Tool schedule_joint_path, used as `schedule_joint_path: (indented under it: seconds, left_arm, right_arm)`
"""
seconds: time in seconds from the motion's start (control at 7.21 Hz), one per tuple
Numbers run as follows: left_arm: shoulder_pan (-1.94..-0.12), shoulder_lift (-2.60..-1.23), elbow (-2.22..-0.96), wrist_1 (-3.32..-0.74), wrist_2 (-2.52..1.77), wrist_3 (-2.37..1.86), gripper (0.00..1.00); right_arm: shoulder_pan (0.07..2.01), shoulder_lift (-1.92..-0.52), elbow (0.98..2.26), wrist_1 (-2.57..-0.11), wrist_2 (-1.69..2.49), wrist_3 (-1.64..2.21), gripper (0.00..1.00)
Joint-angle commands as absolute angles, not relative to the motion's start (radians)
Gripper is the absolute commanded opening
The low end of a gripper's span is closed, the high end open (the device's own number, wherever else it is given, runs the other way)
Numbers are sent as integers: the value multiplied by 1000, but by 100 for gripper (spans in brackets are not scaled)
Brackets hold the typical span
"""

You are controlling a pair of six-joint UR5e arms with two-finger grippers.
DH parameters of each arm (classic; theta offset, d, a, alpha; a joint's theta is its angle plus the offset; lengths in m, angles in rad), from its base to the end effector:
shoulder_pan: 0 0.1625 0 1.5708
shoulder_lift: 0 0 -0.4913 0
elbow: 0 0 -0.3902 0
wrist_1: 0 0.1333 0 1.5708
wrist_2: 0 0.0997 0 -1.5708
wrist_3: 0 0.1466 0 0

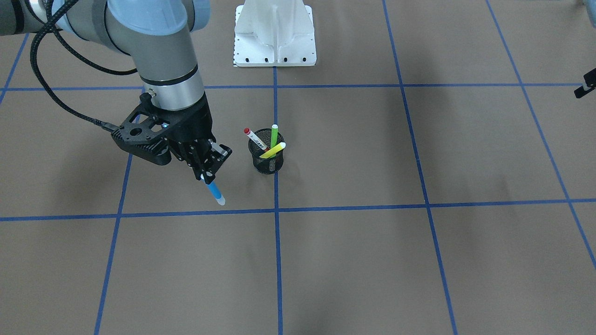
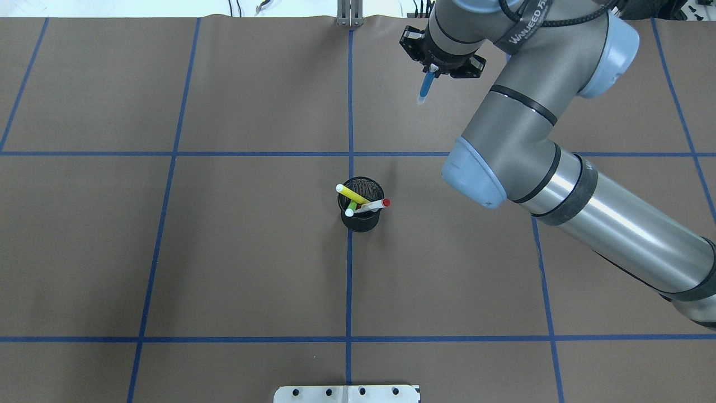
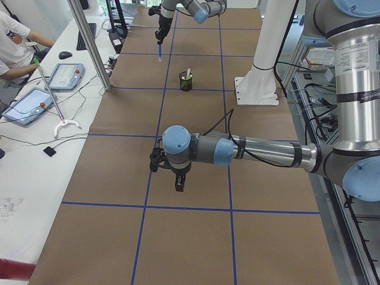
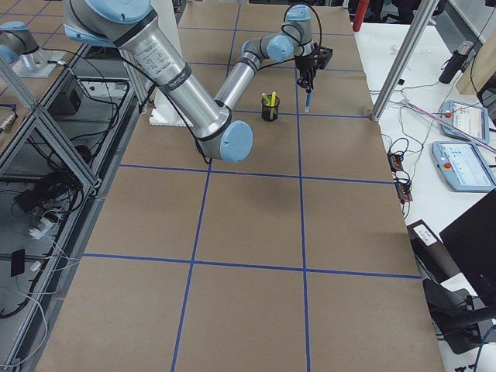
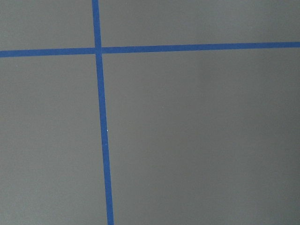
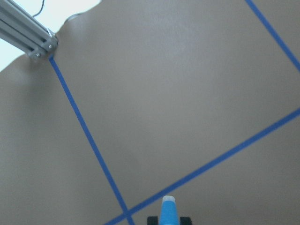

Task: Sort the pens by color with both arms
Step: 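Lift the blue marker out of the cup with the right gripper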

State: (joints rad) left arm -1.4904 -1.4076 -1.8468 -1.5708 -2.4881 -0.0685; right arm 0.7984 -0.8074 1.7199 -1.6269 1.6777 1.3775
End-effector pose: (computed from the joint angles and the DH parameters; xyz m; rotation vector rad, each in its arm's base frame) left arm 0.0166 -0.4170 0.6807 0.0363 0.9216 0.0628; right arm -0.4418 -0.6220 0.2290 0.3228 -0.8100 0.5211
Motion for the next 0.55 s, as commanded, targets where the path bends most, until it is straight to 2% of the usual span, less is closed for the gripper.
schedule_joint_path:
  seconds: [0.0,0.14,0.42]
  left_arm:
    - [-1491,-1408,-1848,-1571,-2488,-69,100]
    - [-1493,-1405,-1853,-1581,-2488,-69,100]
    - [-1493,-1405,-1856,-1589,-2488,-71,100]
  right_arm:
    - [729,-972,1717,-1275,1390,1276,0]
    - [682,-992,1689,-1176,1214,1234,0]
    - [676,-979,1634,-1035,1119,1226,0]
